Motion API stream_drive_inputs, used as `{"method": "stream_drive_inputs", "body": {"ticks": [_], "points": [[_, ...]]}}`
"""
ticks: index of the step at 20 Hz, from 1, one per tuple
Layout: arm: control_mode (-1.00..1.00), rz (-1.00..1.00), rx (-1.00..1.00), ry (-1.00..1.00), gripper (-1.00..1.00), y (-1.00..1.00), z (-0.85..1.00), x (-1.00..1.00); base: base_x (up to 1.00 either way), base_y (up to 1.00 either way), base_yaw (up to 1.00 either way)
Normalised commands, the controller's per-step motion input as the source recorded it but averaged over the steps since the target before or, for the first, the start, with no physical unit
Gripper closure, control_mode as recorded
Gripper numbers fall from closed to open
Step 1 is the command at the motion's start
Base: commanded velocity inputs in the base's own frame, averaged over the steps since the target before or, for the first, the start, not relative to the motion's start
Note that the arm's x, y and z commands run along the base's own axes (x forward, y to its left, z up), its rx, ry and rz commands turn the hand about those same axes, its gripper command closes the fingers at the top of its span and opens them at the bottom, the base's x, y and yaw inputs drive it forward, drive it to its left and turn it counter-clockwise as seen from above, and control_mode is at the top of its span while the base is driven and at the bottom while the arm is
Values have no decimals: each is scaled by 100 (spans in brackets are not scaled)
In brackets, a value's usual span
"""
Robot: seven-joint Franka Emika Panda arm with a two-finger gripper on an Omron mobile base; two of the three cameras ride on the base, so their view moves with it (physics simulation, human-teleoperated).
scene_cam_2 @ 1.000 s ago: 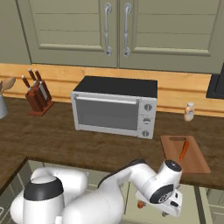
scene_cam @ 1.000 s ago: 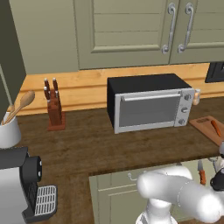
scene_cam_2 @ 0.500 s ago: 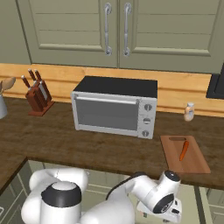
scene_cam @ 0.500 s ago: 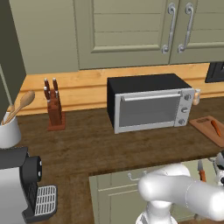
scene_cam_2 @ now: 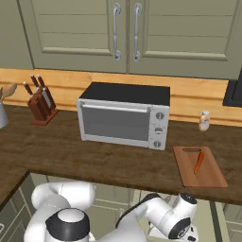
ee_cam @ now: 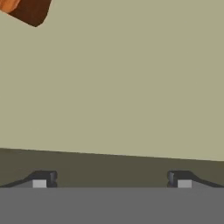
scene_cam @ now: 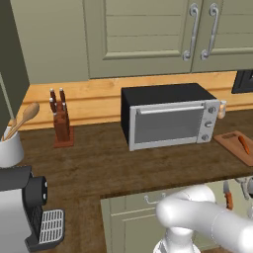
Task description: Place the appropriate cutting tool for cutting the carrot skin on the cutting board.
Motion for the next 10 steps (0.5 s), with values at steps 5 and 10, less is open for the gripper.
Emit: {"method": "stream_drive_inputs", "body": {"ticks": [5, 10], "points": [[-100, 0, 0, 11, -100, 15, 24, -90, 0, 0, 0], [-100, 0, 0, 15, -100, 18, 55, -91, 0, 0, 0]]}}
